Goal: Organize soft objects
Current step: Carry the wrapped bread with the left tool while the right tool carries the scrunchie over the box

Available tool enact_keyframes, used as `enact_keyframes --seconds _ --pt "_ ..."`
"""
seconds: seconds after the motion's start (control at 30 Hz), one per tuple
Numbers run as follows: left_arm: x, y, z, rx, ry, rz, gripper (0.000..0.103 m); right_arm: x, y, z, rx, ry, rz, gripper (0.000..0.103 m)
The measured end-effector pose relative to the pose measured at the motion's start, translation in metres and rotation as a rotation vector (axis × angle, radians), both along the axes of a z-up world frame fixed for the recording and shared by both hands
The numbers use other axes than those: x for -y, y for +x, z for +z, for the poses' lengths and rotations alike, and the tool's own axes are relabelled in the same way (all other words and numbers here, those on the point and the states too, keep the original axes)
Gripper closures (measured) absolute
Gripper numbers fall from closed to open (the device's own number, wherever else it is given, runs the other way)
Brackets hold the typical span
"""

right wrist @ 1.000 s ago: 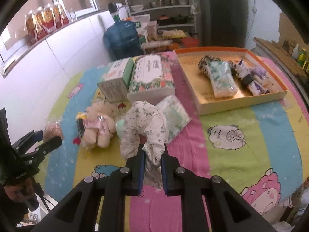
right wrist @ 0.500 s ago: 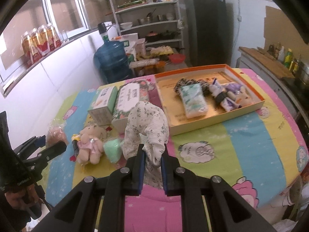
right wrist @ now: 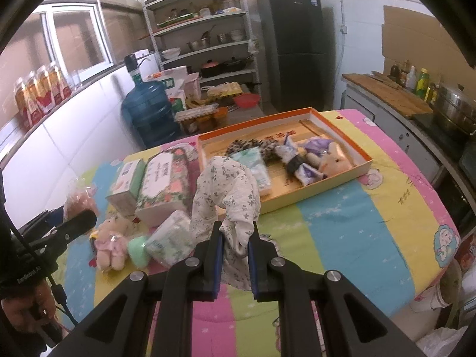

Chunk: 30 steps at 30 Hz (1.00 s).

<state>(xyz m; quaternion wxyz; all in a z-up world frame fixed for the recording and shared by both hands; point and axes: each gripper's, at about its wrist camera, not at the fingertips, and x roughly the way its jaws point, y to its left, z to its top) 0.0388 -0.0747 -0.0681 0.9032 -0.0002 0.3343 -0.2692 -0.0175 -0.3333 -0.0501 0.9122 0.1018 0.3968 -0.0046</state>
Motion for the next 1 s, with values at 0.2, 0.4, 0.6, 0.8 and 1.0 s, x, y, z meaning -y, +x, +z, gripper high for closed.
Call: enact_keyframes --seconds 0.2,0.4,0.6,0.8,1.0 --pt "0.027 0.015 0.005 -0.007 -0.011 0.012 0.043 0.025 0.010 0.004 0.007 0.001 -0.015 0.088" --pt "0.056 0.025 0.007 -0.006 -0.006 0.025 0.043 0.053 0.024 0.005 0.008 0.010 -0.015 0.088" --pt "0.090 0.044 0.009 -0.017 -0.007 0.044 0.043 0.082 0.041 0.004 0.010 0.023 -0.001 0.088" --pt "0.124 0.063 0.010 -0.017 -0.003 0.065 0.043 0.110 0.066 0.002 0.015 0.037 0.023 0.088" --pt "0.158 0.087 0.007 -0.019 0.015 0.091 0.043 0.140 0.099 -0.004 0.014 0.056 0.059 0.088"
